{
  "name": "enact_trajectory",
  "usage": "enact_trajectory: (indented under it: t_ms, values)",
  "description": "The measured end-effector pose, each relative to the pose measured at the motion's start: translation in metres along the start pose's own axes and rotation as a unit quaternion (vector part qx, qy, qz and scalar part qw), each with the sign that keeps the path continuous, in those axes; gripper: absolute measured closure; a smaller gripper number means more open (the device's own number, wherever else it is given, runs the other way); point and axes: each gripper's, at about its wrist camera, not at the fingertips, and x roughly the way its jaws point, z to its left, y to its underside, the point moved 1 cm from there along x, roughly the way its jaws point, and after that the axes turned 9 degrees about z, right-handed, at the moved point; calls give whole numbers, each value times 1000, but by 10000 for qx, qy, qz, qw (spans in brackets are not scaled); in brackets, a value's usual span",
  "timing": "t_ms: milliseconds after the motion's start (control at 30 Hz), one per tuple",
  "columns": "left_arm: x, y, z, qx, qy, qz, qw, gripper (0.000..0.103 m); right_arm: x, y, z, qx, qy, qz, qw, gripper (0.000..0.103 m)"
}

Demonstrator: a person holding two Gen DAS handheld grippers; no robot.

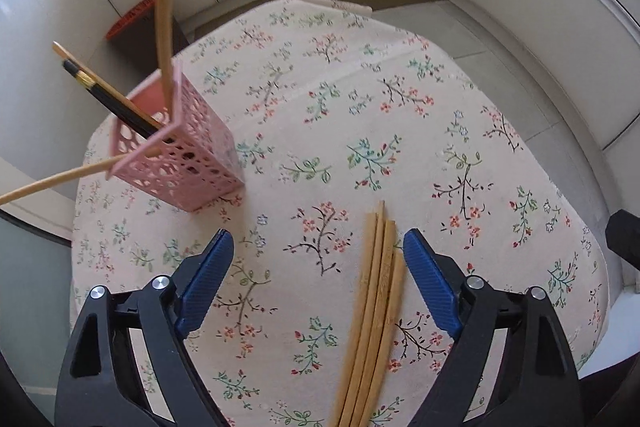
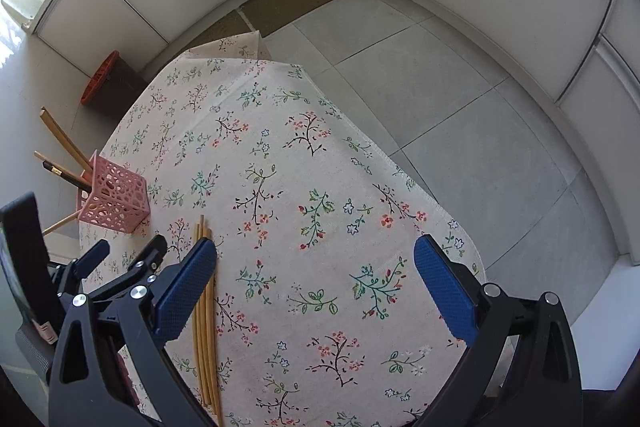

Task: Organize utensils
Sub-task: 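Move both grippers back to the pile and grasp a wooden chopstick with the left gripper, then grasp another wooden chopstick with the right gripper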

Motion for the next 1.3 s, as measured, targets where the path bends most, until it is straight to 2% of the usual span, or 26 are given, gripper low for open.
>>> enact_trajectory:
  t_ms: [133, 233, 333, 433, 500, 833, 867, 933, 1067, 1200, 1233, 1300]
  values:
    - [25, -2, 2, -98, 467, 533, 9974, 41, 4, 0, 0, -1, 24, 70, 10000, 7]
    - [36, -2, 9, -237, 643, 753, 9948, 50, 6, -1, 0, -8, 12, 119, 9999, 7]
    - [43, -3, 17, -418, 972, 912, 9902, 61, 8, 0, 1, -35, 0, 196, 9998, 7]
    - [51, -3, 21, -566, 1365, 1106, 9828, 68, 11, 1, 3, -63, -2, 253, 9997, 7]
    - [55, -4, 24, -669, 1509, 1162, 9794, 67, 12, 1, 3, -69, 5, 258, 9996, 7]
    - [58, -8, 25, -637, 1410, 1110, 9817, 68, 14, 0, 1, -2, 1, 294, 9996, 7]
    - [54, -6, 23, -615, 1400, 1104, 9821, 70, 13, 0, 1, -8, 4, 291, 9996, 7]
    - [56, -7, 18, -496, 1287, 1163, 9836, 89, 14, 0, 2, -16, 11, 298, 9996, 7]
    - [54, -6, 8, -256, 1075, 1088, 9879, 90, 16, 1, 2, -36, 47, 319, 9995, 7]
    - [53, -4, 6, -197, 1058, 968, 9895, 91, 19, 2, 7, -111, 108, 331, 9993, 7]
    - [53, -2, 7, -206, 1102, 920, 9894, 96, 20, 2, 8, -126, 80, 350, 9993, 7]
    - [49, 3, 10, -273, 1152, 837, 9894, 96, 23, 2, 12, -132, -9, 408, 9991, 7]
